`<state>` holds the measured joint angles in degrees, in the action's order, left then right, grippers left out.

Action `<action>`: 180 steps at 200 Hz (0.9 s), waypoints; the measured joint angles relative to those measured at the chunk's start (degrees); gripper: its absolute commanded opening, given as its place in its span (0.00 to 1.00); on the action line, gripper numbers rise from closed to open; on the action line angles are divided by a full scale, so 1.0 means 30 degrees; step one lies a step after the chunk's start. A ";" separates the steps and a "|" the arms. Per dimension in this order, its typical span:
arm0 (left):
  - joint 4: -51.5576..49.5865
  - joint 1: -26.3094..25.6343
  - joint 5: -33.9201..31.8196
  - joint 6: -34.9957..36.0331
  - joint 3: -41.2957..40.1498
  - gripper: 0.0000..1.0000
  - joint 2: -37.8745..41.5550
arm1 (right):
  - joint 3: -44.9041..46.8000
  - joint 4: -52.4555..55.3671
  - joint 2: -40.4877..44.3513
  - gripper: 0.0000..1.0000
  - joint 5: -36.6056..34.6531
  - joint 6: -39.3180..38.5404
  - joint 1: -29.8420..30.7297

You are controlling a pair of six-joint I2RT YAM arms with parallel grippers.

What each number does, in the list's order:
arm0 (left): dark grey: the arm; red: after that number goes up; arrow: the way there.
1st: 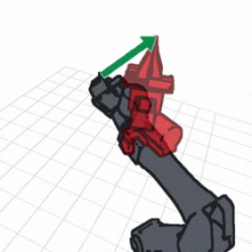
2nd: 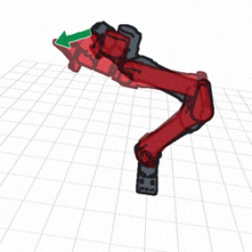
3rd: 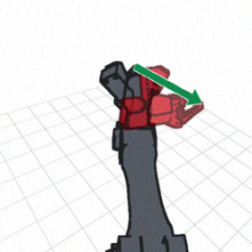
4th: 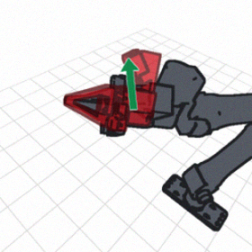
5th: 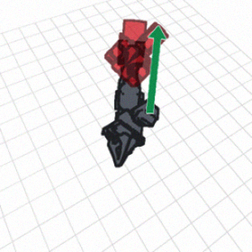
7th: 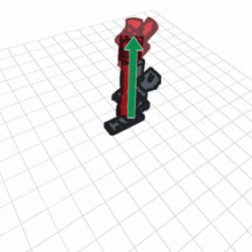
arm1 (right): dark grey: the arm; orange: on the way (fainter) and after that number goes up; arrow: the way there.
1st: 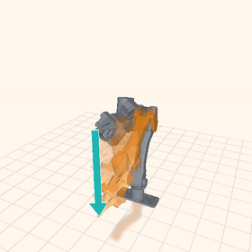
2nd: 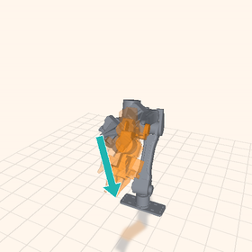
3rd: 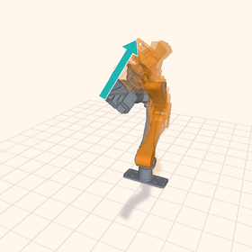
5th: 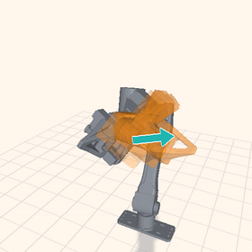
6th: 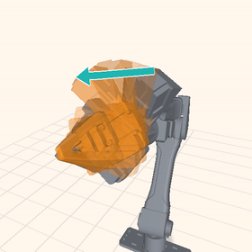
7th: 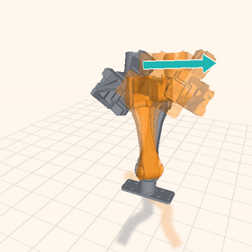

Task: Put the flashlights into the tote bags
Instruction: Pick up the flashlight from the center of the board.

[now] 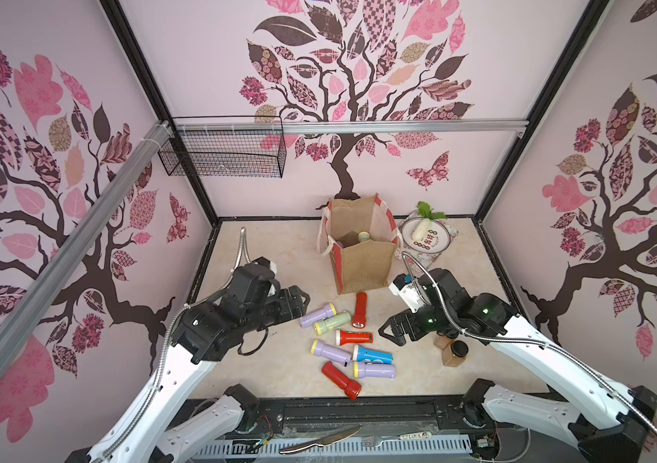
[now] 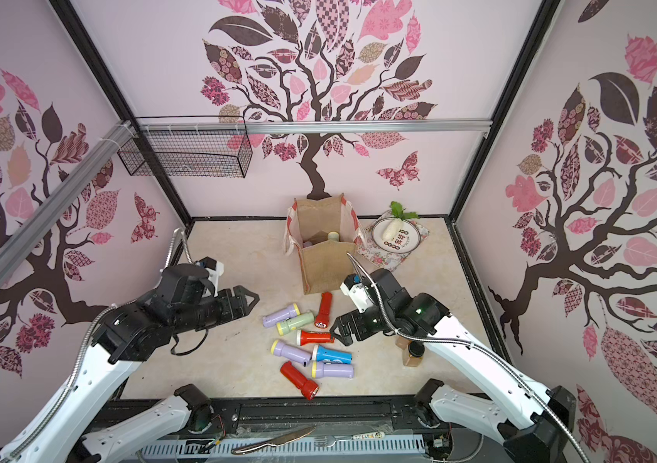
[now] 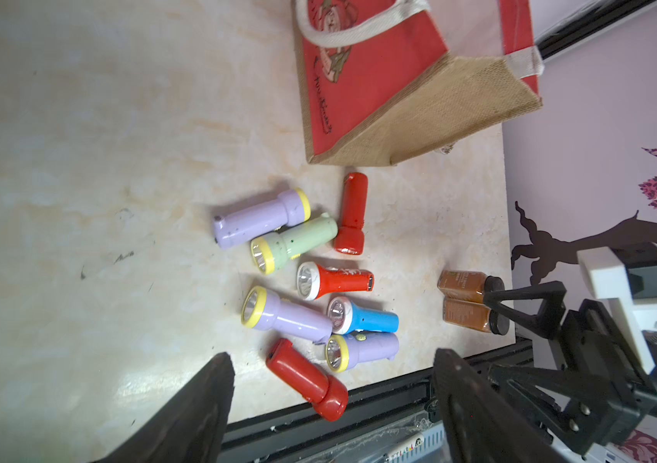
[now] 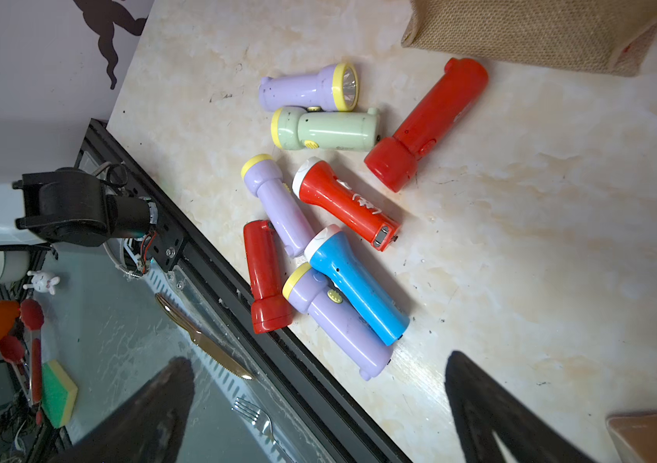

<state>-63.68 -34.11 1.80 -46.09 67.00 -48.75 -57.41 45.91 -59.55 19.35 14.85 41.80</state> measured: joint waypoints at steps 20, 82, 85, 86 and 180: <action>-0.0481 0.0000 0.0007 -0.0867 -0.1625 0.81 0.1690 | -0.0015 -0.0058 -0.0342 1.00 -0.0430 0.0211 0.1545; -0.2280 0.0000 0.0532 -0.2419 -0.3934 0.81 0.4983 | -0.0240 -0.1319 -0.3184 1.00 -0.1515 0.1523 0.3832; -0.2361 0.0000 0.0561 -0.2492 -0.4014 0.81 0.5085 | -0.0255 -0.1384 -0.3300 1.00 -0.1596 0.1588 0.3971; -0.2390 0.0000 0.0576 -0.2514 -0.4058 0.81 0.5144 | -0.0270 -0.1421 -0.3366 1.00 -0.1610 0.1603 0.4051; -0.4605 0.0000 0.0386 -0.5144 -0.6193 0.79 0.9391 | -0.0510 -0.4248 -0.7053 1.00 -0.2142 0.3235 0.7351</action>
<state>-77.49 -34.11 2.96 -61.52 48.42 -20.58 -58.94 33.17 -80.71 12.93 24.56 63.86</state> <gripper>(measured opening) 0.794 0.998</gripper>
